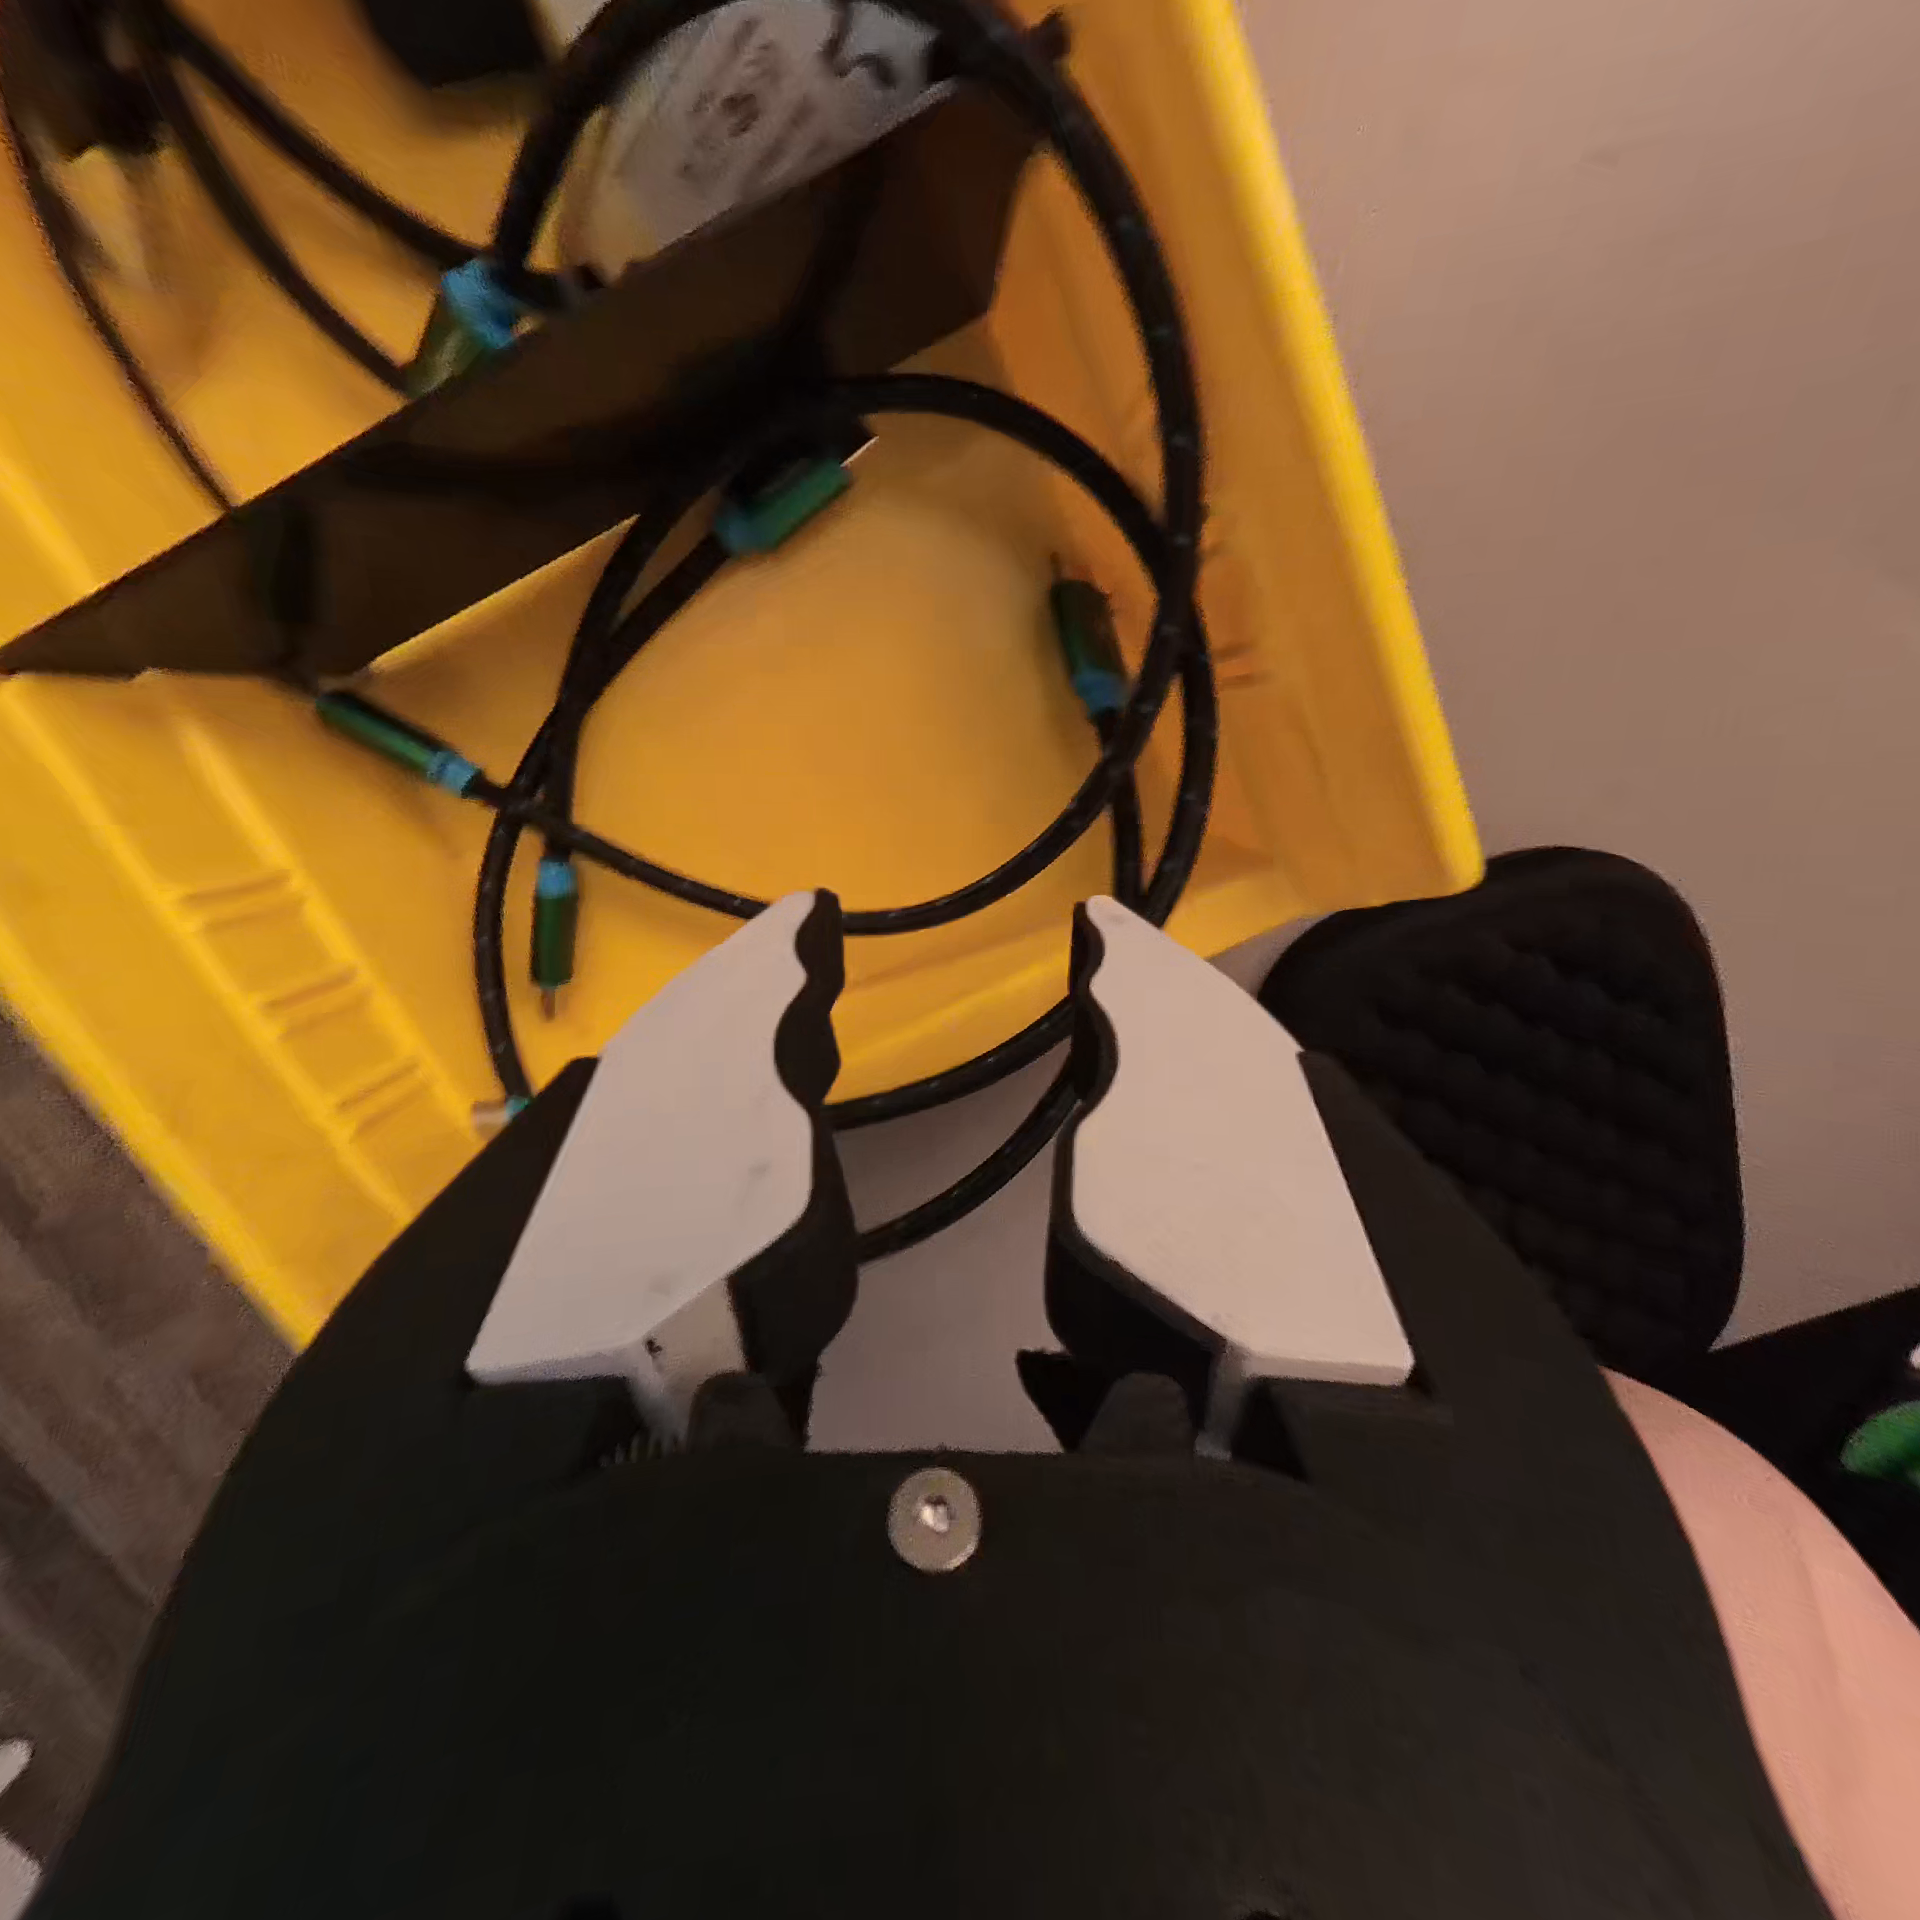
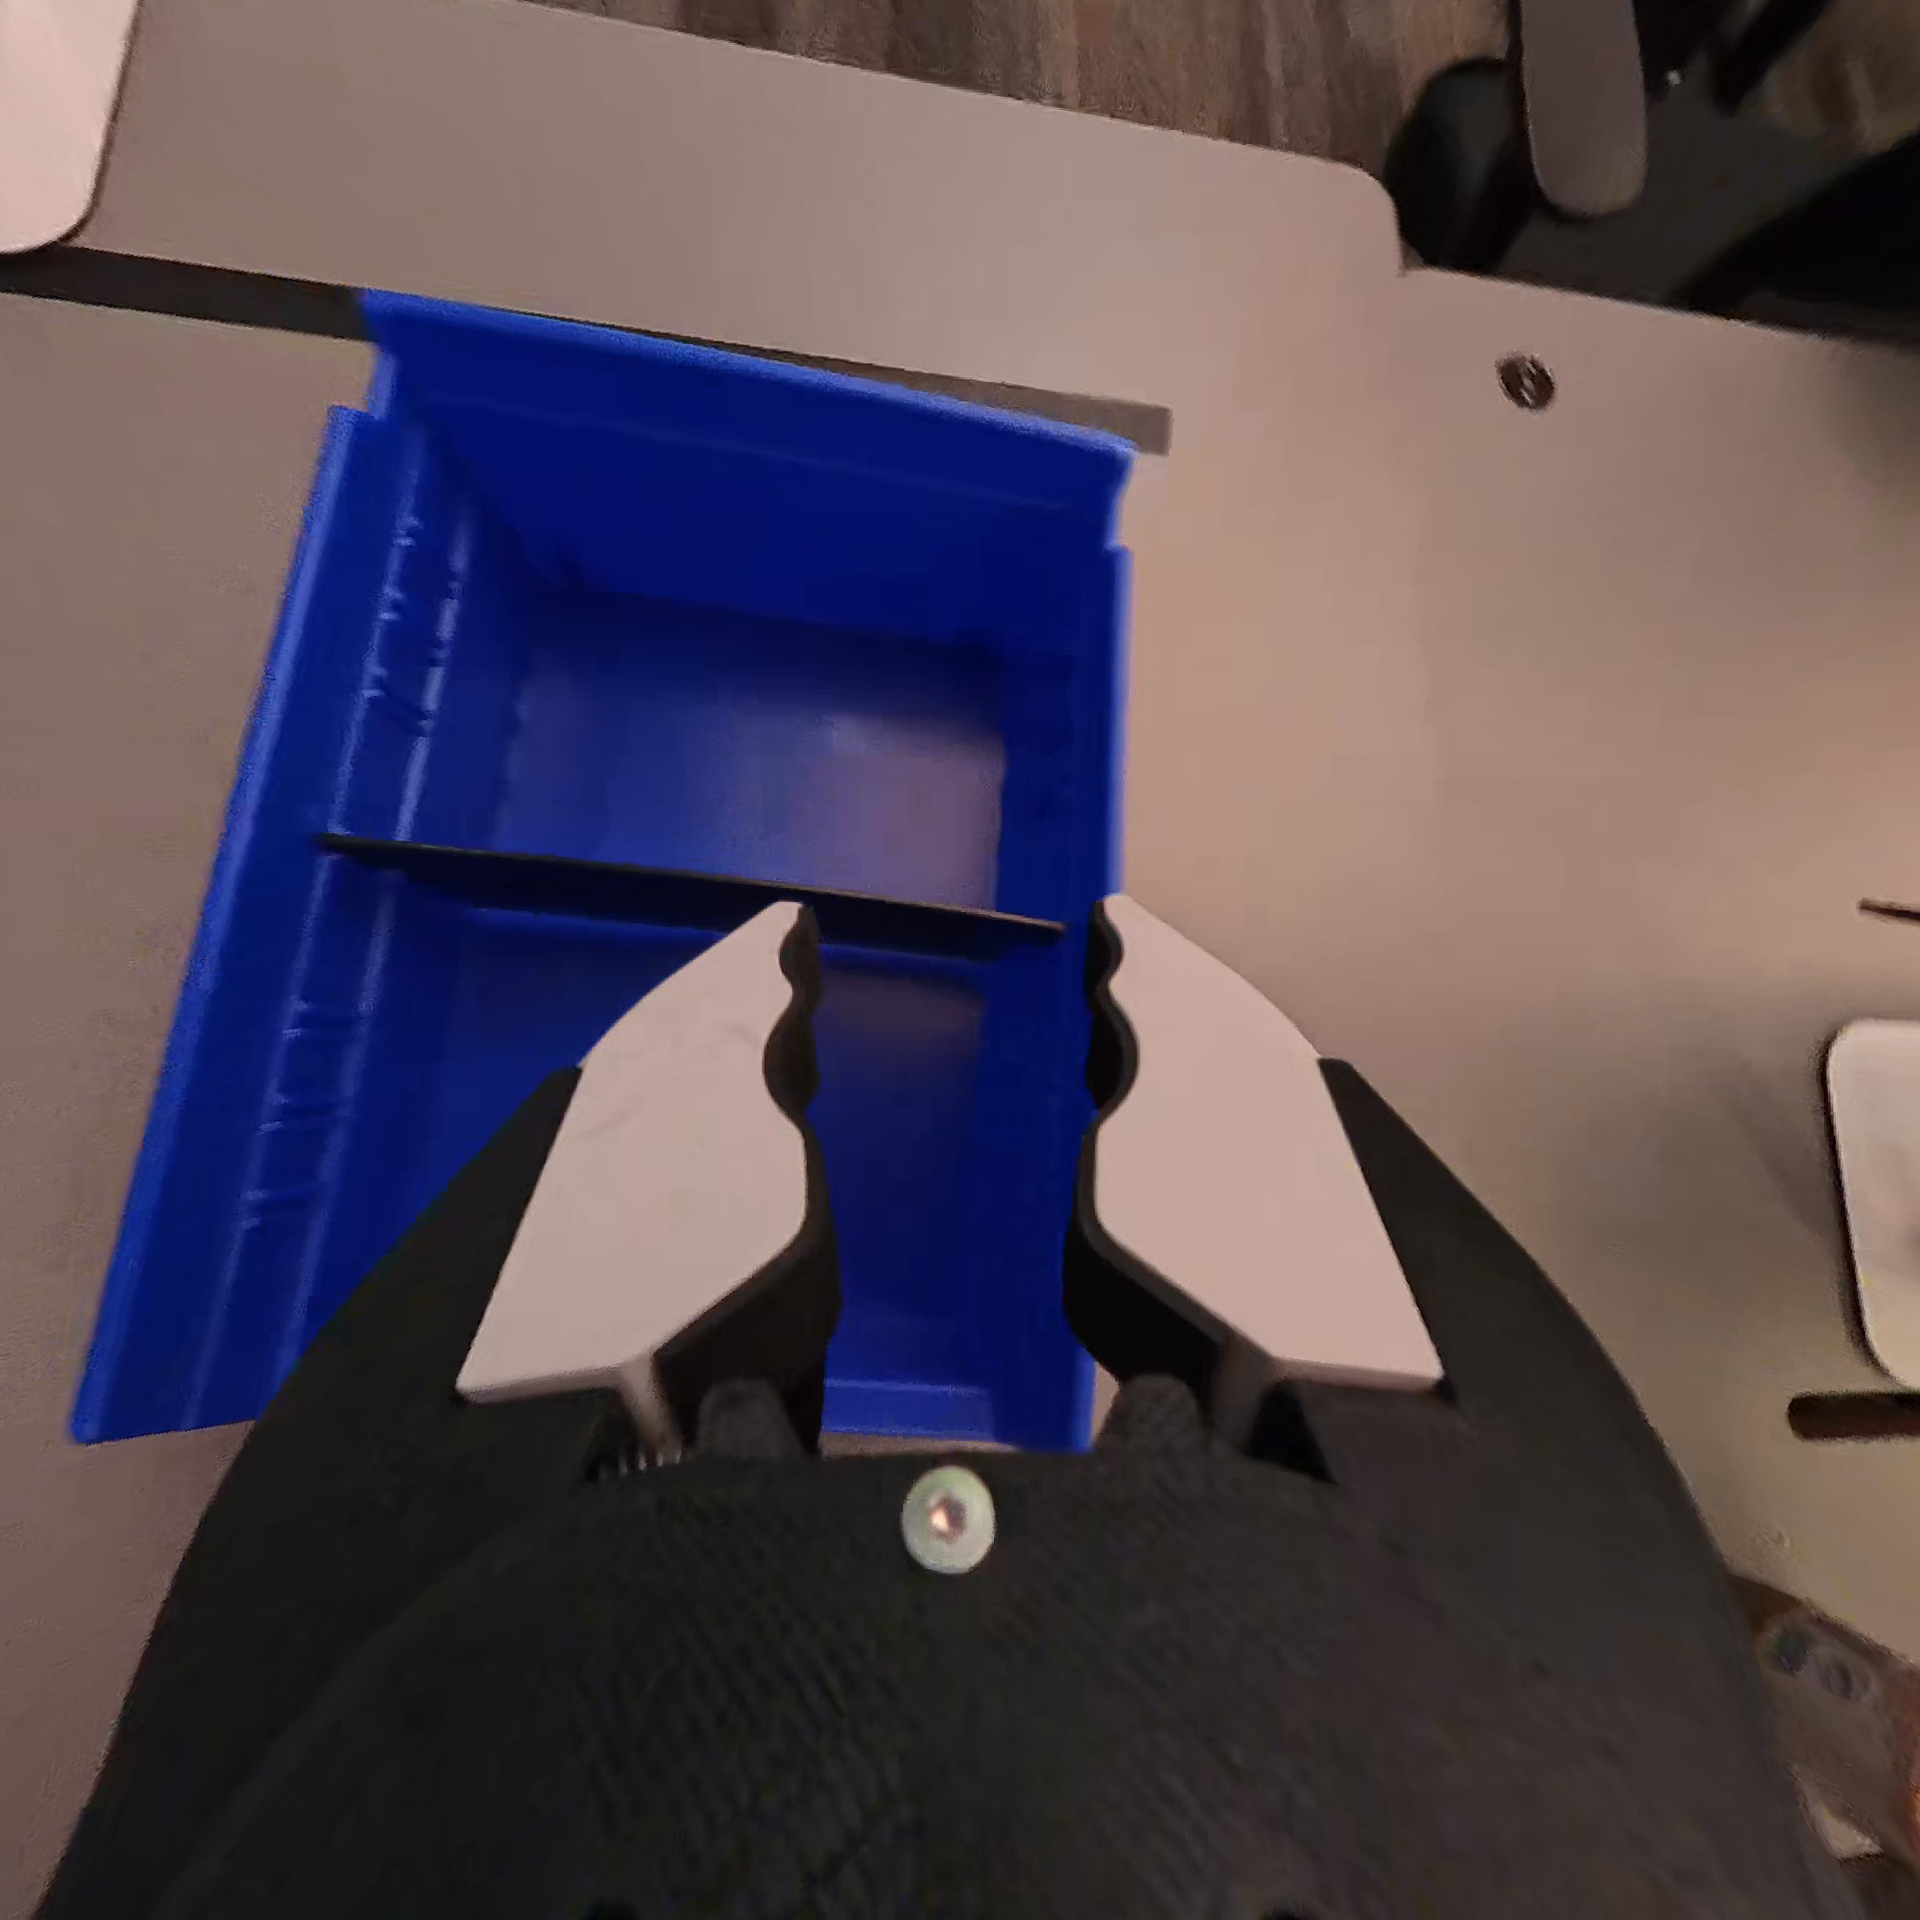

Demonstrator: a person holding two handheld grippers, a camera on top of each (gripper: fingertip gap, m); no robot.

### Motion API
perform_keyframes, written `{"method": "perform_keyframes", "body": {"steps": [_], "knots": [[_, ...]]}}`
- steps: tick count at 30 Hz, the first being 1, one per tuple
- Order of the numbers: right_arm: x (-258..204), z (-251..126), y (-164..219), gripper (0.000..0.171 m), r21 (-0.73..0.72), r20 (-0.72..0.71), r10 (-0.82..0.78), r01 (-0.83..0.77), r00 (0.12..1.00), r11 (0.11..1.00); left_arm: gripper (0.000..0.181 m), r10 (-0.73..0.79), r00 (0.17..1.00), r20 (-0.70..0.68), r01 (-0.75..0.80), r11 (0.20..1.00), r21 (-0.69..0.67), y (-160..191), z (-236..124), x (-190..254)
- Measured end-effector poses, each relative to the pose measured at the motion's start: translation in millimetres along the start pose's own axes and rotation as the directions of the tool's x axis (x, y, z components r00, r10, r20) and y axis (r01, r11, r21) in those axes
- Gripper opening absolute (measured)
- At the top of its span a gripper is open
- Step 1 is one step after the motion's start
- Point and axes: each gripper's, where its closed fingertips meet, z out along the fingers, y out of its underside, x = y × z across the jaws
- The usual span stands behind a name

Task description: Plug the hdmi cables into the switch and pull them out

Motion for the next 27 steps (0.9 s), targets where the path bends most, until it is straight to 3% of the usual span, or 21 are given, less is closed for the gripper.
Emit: {"method": "perform_keyframes", "body": {"steps": [5,12,17,19,27], "knots": [[-23,19,4,0.054,-0.097,0.004,-0.101,0.101,0.995,0.990,0.036,0.115,0.984,-0.136,-0.116,0.993,-0.002,-3,10,25],[-31,35,15,0.055,-0.185,0.008,-0.154,0.153,0.988,0.971,0.037,0.208,0.965,-0.158,-0.215,0.976,-0.030,0,15,38],[-34,36,16,0.055,-0.173,0.050,-0.147,0.154,0.988,0.973,0.021,0.211,0.963,-0.168,-0.227,0.970,-0.082,6,23,36],[-35,36,15,0.054,-0.164,0.065,-0.136,0.145,0.989,0.976,0.007,0.209,0.956,-0.206,-0.233,0.968,-0.096,10,24,41],[-37,32,9,0.053,-0.130,0.064,-0.145,0.153,0.987,0.980,0.007,0.110,0.964,-0.244,-0.120,0.992,-0.029,-4,-5,42]]}}
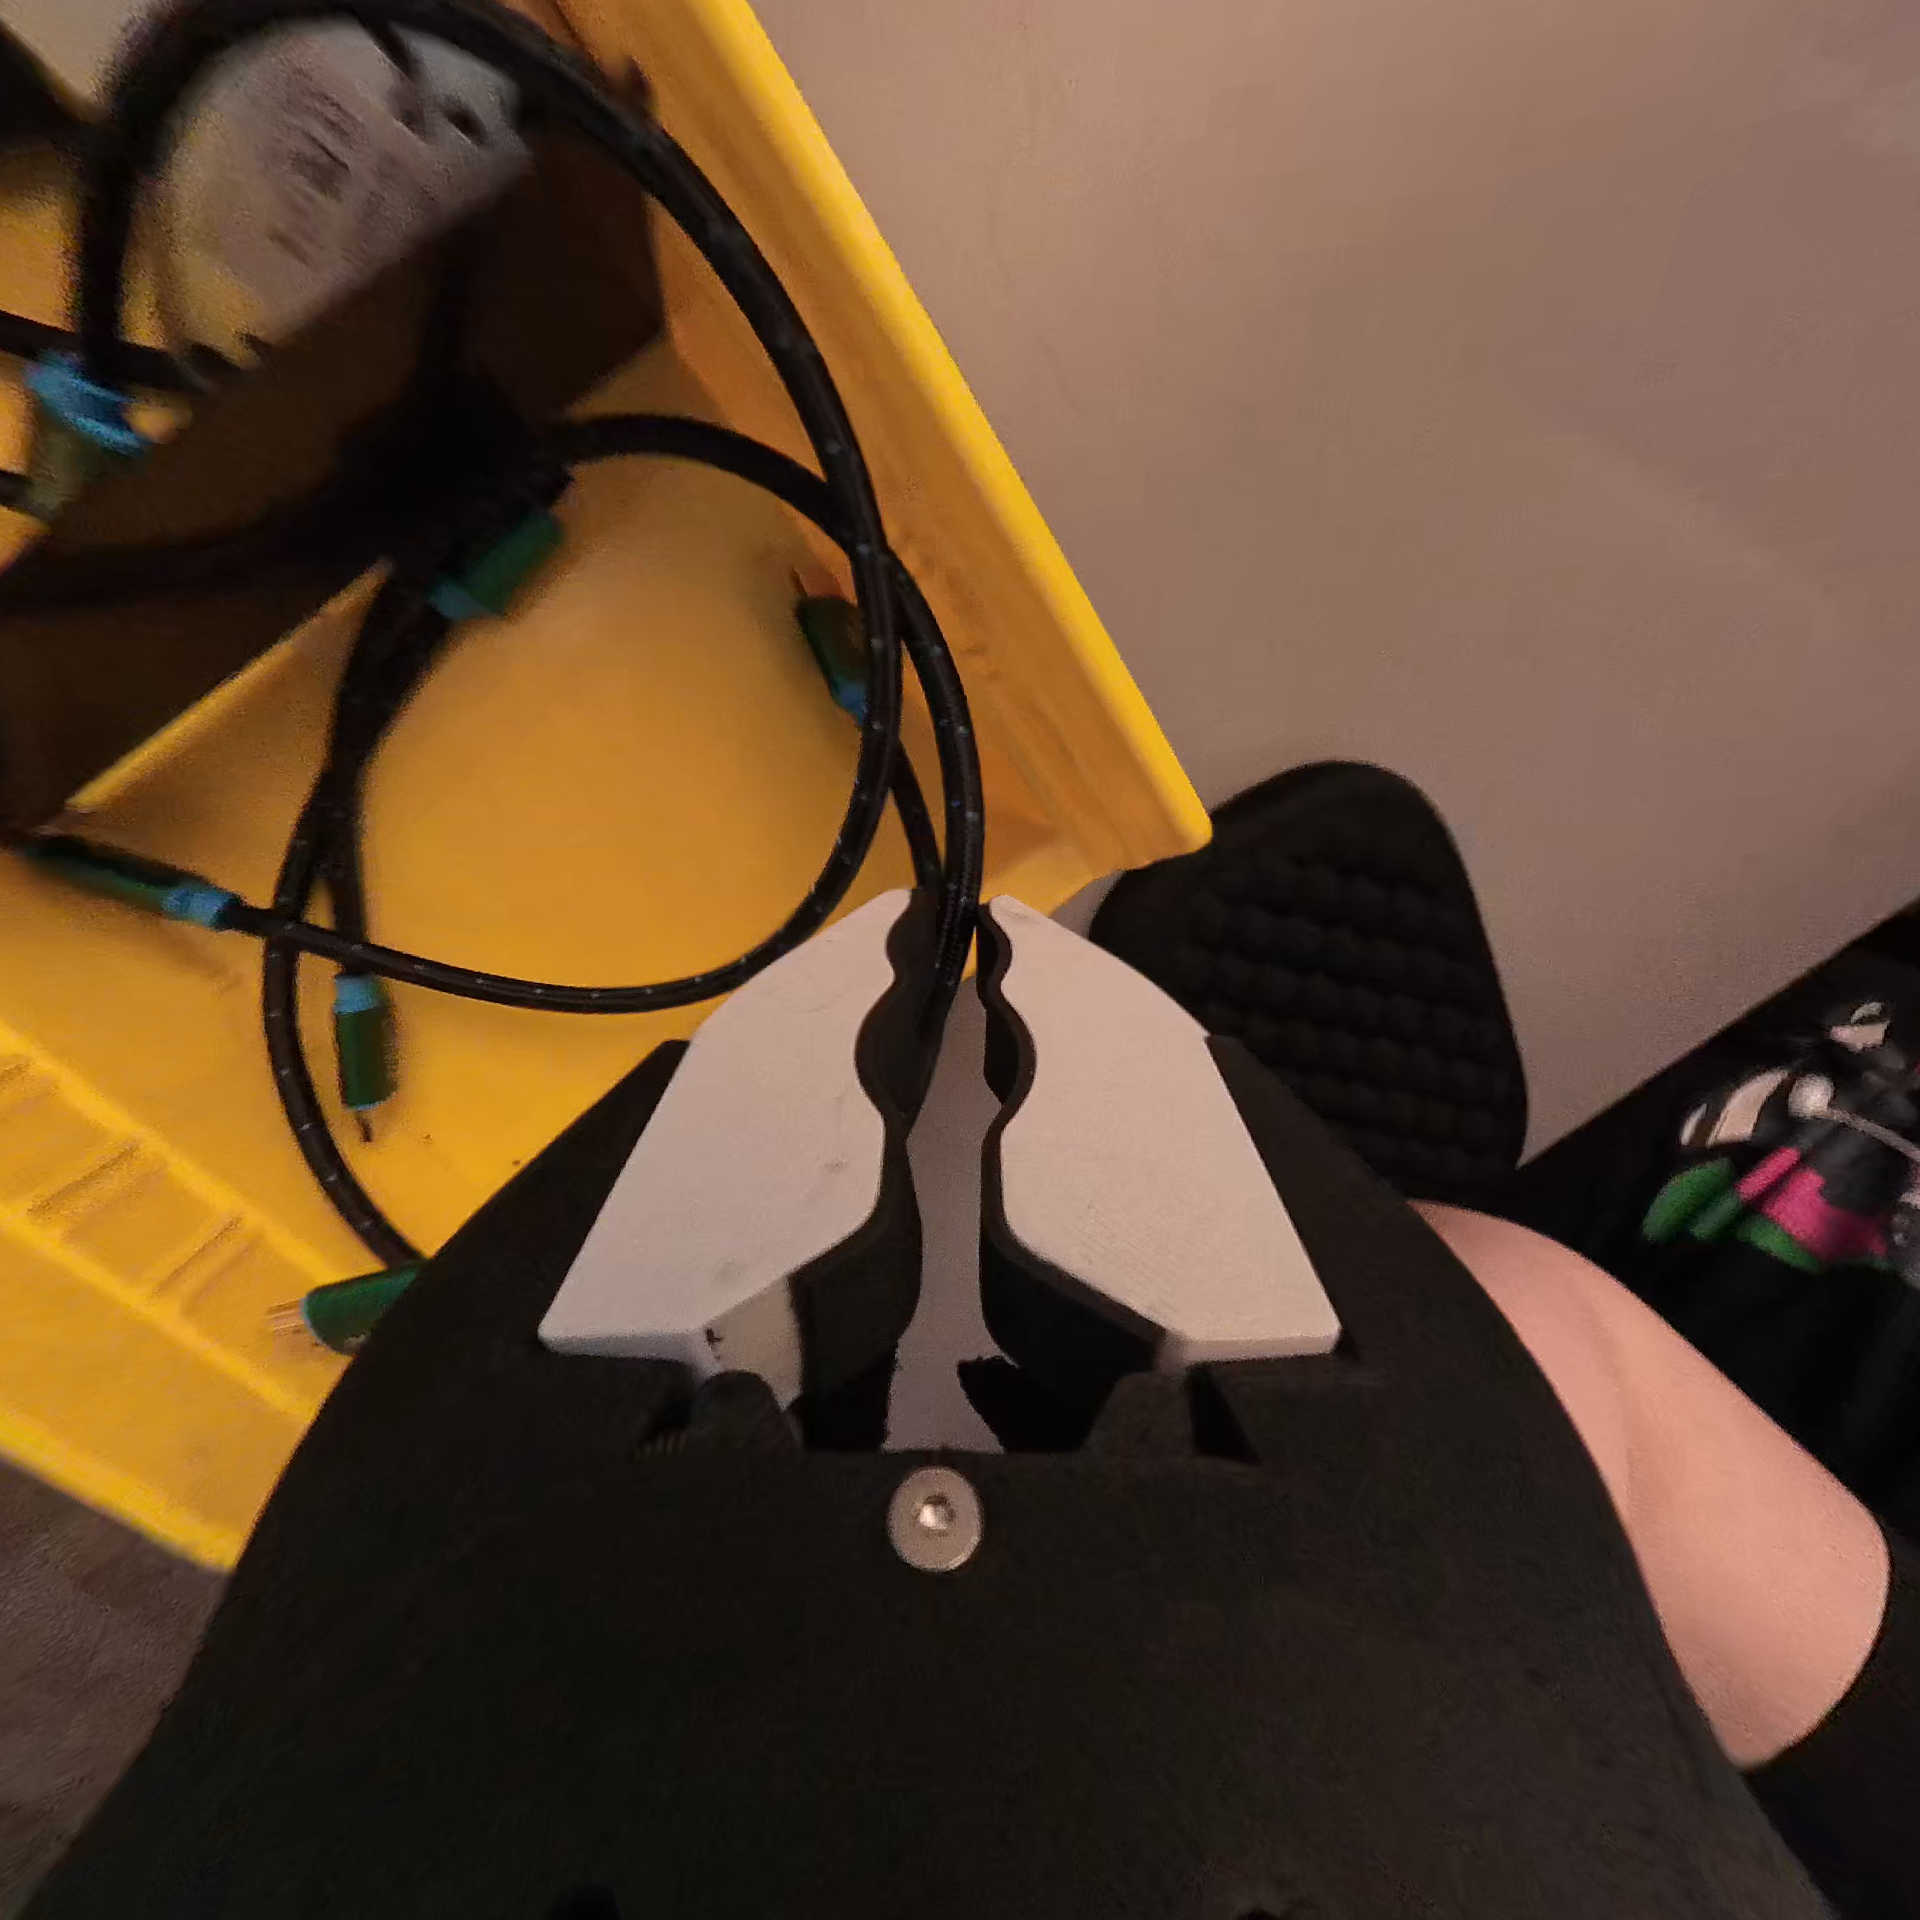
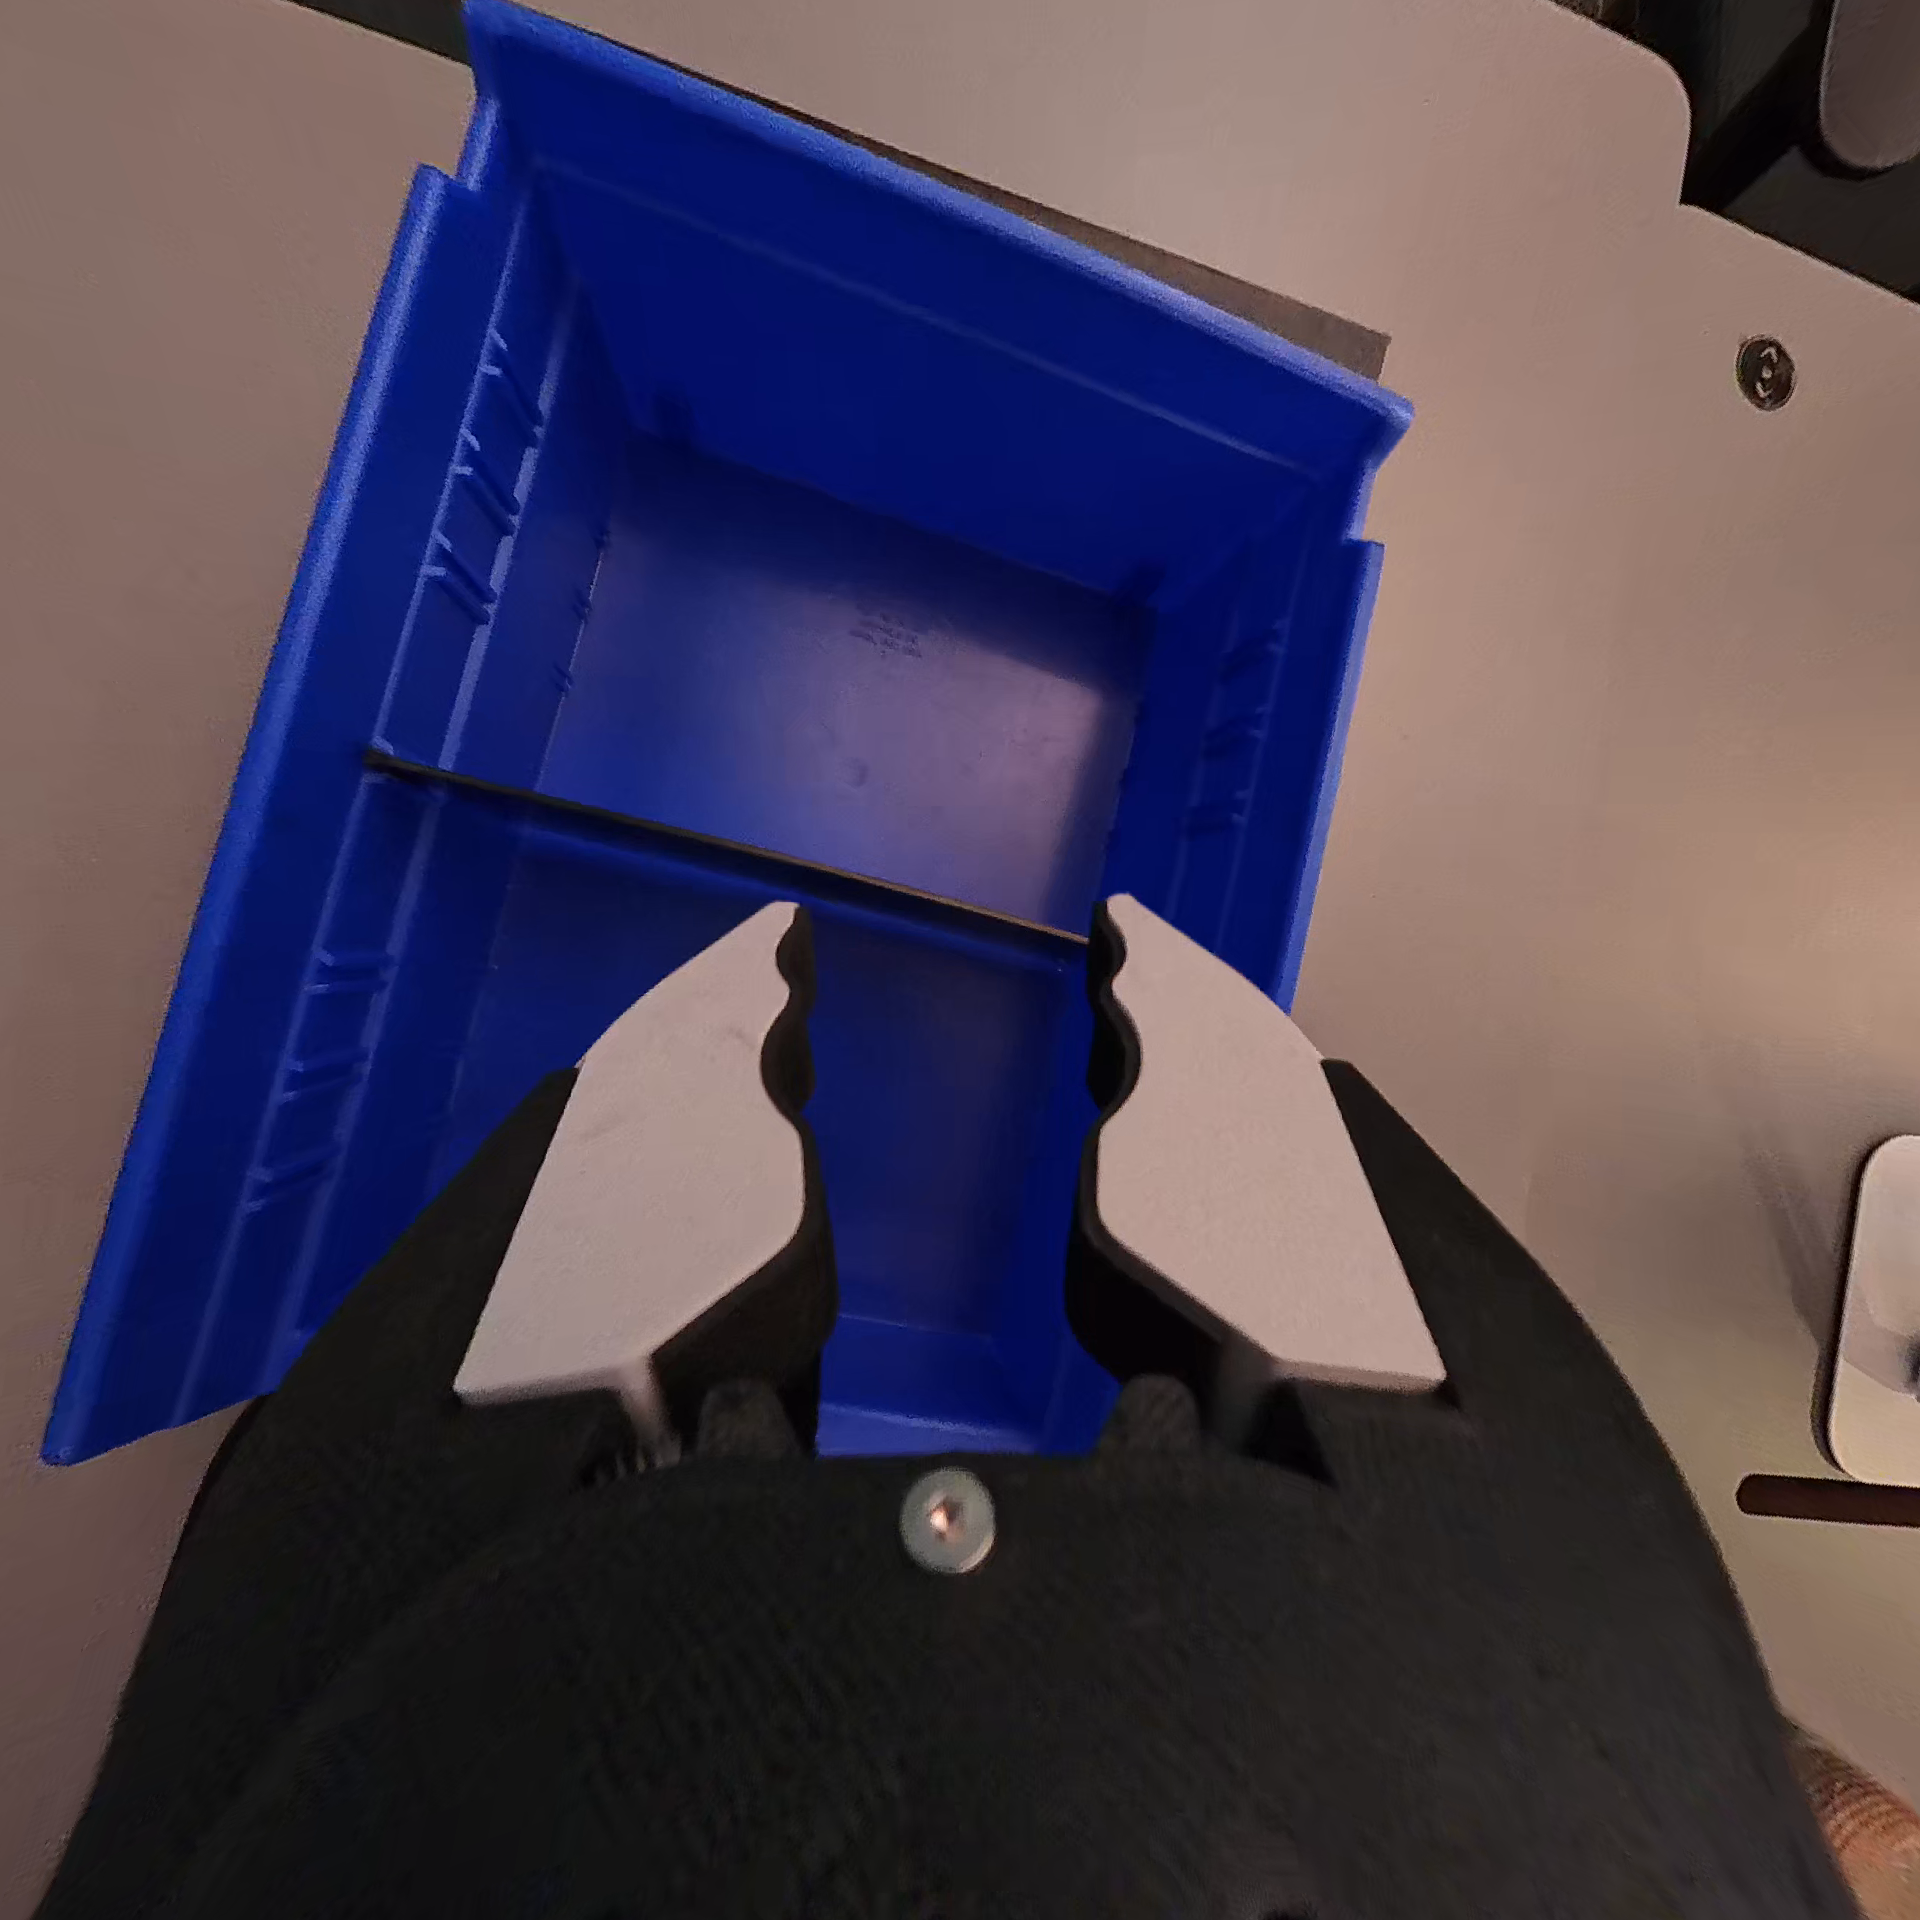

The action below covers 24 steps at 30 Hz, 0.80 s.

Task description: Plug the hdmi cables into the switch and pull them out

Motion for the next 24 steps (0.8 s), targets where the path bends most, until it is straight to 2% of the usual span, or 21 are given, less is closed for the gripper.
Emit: {"method": "perform_keyframes", "body": {"steps": [3,6,12,15,17,19,21,24], "knots": [[-5,-2,-5,0.053,0.017,0.006,-0.017,0.017,1.000,1.000,0.006,-0.043,0.998,0.053,0.033,0.983,0.180,-22,-30,-7],[-12,-3,-11,0.053,0.034,0.009,-0.038,0.037,0.999,0.999,0.006,-0.084,0.986,0.142,0.019,0.913,0.409,-45,-75,-12],[-32,-4,-25,0.053,0.058,0.005,-0.106,0.106,0.994,0.993,0.006,-0.106,0.985,0.138,-0.032,0.668,0.744,-79,-156,25],[-43,-3,-32,0.053,0.065,-0.002,-0.146,0.146,0.989,0.987,0.006,0.012,0.996,0.093,-0.085,0.540,0.837,-99,-181,65],[-49,-4,-36,0.053,0.076,-0.006,-0.166,0.165,0.986,0.983,0.006,0.113,0.988,0.106,-0.149,0.493,0.857,-113,-186,96],[-51,-6,-40,0.053,0.090,-0.015,-0.174,0.174,0.985,0.981,0.006,0.176,0.968,0.176,-0.240,0.466,0.852,-131,-182,122],[-51,-10,-43,0.053,0.108,-0.024,-0.172,0.174,0.985,0.979,0.006,0.257,0.948,0.189,-0.295,0.478,0.827,-153,-163,153],[-47,-16,-47,0.052,0.144,-0.038,-0.149,0.153,0.988,0.978,0.006,0.353,0.921,0.166,-0.348,0.549,0.760,-192,-106,196]]}}
